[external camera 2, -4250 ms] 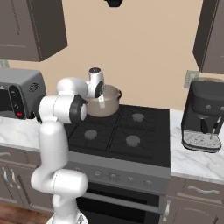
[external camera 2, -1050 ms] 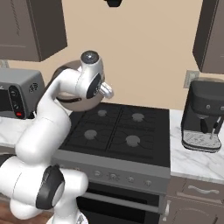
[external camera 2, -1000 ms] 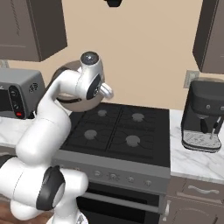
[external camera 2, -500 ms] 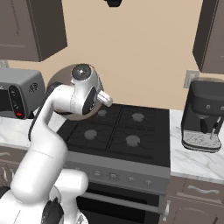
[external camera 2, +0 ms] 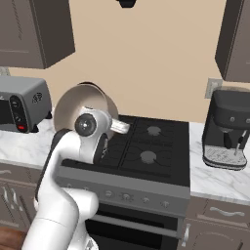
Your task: Move the pot and pan from the stove into the sink.
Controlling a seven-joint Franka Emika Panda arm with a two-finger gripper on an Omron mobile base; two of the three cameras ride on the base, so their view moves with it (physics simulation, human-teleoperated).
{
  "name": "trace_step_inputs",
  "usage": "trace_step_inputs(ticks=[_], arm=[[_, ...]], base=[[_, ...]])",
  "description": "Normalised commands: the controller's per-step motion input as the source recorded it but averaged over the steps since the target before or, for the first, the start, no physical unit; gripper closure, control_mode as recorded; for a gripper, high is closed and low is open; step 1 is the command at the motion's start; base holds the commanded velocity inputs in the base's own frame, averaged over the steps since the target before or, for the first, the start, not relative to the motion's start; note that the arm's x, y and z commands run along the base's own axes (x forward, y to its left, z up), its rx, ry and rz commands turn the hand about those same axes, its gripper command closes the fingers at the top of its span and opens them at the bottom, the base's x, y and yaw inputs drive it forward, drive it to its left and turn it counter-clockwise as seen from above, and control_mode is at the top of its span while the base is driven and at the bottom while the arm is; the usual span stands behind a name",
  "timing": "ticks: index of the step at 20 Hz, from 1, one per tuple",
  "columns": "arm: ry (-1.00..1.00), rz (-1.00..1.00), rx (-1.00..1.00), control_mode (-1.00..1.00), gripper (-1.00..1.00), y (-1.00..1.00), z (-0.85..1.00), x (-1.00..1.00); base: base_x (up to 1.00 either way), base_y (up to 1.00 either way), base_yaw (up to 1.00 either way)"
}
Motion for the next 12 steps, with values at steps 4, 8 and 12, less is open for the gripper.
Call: trace_step_inputs(ticks=[4, 8, 12], arm=[[-0.15, 0.13, -0.10, -1.00, 1.00, -0.17, -0.41, -0.02], [-0.12, 0.09, -0.01, -1.00, 1.00, -0.17, -0.10, 0.03], [0.00, 0.05, 0.00, -1.00, 1.00, -0.08, 0.00, 0.04]], base=[[0.00, 0.00, 0.00], [0.00, 0.00, 0.00], [0.00, 0.00, 0.00]])
